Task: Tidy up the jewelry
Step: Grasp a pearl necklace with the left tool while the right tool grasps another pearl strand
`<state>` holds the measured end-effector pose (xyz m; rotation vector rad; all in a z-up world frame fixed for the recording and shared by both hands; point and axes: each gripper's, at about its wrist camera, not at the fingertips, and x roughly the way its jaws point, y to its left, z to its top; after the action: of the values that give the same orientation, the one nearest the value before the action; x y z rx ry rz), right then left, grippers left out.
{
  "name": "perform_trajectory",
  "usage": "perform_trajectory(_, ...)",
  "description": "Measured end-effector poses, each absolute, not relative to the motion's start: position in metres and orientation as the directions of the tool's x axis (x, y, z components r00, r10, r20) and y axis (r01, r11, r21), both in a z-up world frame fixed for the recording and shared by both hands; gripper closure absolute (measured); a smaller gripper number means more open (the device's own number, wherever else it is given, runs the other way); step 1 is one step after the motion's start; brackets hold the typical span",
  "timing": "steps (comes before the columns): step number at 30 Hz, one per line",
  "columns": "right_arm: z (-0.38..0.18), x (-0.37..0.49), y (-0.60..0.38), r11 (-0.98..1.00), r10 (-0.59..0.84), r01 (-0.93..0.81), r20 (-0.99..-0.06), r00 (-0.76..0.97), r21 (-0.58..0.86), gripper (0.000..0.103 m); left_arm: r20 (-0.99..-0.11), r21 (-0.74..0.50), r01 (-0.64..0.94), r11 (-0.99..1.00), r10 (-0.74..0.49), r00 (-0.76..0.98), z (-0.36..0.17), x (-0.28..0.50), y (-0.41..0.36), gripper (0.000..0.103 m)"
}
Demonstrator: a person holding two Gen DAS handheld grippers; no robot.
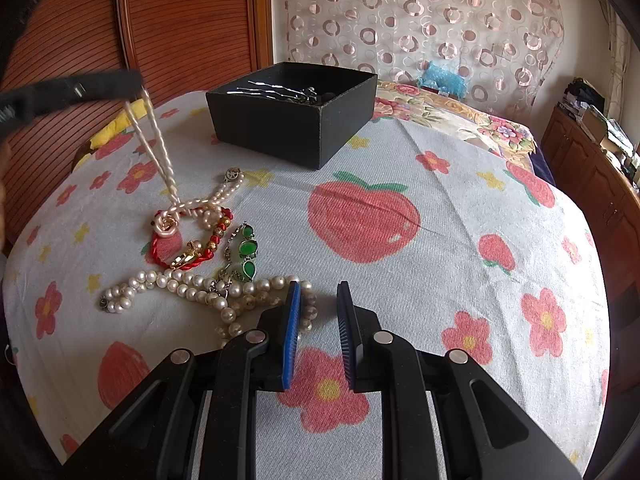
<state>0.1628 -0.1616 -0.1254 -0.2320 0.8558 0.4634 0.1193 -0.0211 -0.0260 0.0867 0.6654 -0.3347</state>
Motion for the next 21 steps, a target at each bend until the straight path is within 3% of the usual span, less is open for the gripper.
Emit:
perform_trajectory(16, -0.125, 0.163, -0.161, 0.876, 0.297, -0.482, -0.769, 0.566, -0.016, 0.083, -0.495, -0.002, 0.342, 0.940, -0.298, 0.816, 0.035, 0.092, -0.013, 0.099)
perform_trajectory(18, -0.125, 0.163, -0.162, 0.870, 0.313, -0.493, -0.770, 0.555, -0.002, 0.092, -0.489, 0.002, 0.343, 0.939, -0.298, 0.820, 0.039, 0.091, -0.013, 0.099)
perform_trajectory(21, -0.124, 0.164, -0.163, 0.872, 0.317, -0.490, -0.770, 0.554, 0.005, 0.095, -0.480, 0.010, 0.340, 0.940, -0.294, 0.826, 0.045, 0.090, -0.011, 0.099)
